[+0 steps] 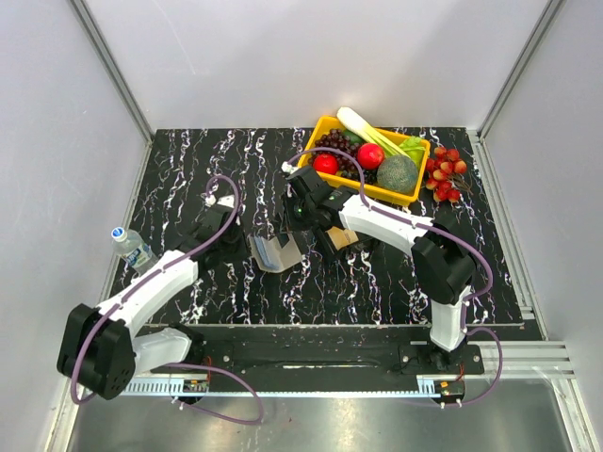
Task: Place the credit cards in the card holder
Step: Insert the credit card into the card holder.
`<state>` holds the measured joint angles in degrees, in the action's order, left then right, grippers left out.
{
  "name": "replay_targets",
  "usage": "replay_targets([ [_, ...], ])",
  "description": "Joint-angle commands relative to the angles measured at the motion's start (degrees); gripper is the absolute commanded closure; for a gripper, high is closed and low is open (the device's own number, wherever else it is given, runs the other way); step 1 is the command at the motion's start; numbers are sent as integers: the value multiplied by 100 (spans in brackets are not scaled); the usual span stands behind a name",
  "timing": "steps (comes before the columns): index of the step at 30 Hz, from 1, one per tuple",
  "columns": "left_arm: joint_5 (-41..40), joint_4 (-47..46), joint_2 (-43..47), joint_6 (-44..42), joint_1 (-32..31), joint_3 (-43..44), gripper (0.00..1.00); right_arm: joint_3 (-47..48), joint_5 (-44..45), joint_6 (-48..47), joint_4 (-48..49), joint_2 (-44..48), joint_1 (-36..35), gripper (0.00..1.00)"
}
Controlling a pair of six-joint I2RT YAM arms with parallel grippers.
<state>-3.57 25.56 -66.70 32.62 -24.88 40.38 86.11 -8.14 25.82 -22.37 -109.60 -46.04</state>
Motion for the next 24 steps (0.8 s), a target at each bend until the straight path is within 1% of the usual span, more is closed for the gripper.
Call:
replay_targets([
  [1, 41, -271, 298, -36, -25, 295, 100, 3, 181, 2, 84, 299, 51, 100],
  [4, 155, -200, -9, -72, -43, 286, 100, -6, 146, 28, 110, 299, 43, 100],
  [7, 208, -481, 121, 33, -60, 41, 100, -50, 181, 19, 119, 334, 43, 100],
  [14, -249, -69, -299, 25, -60, 75, 100, -59, 137, 37, 119, 290, 51, 100],
  [24, -451, 1, -652, 43, -60, -101, 100, -120, 331, 37, 128, 352, 43, 100],
])
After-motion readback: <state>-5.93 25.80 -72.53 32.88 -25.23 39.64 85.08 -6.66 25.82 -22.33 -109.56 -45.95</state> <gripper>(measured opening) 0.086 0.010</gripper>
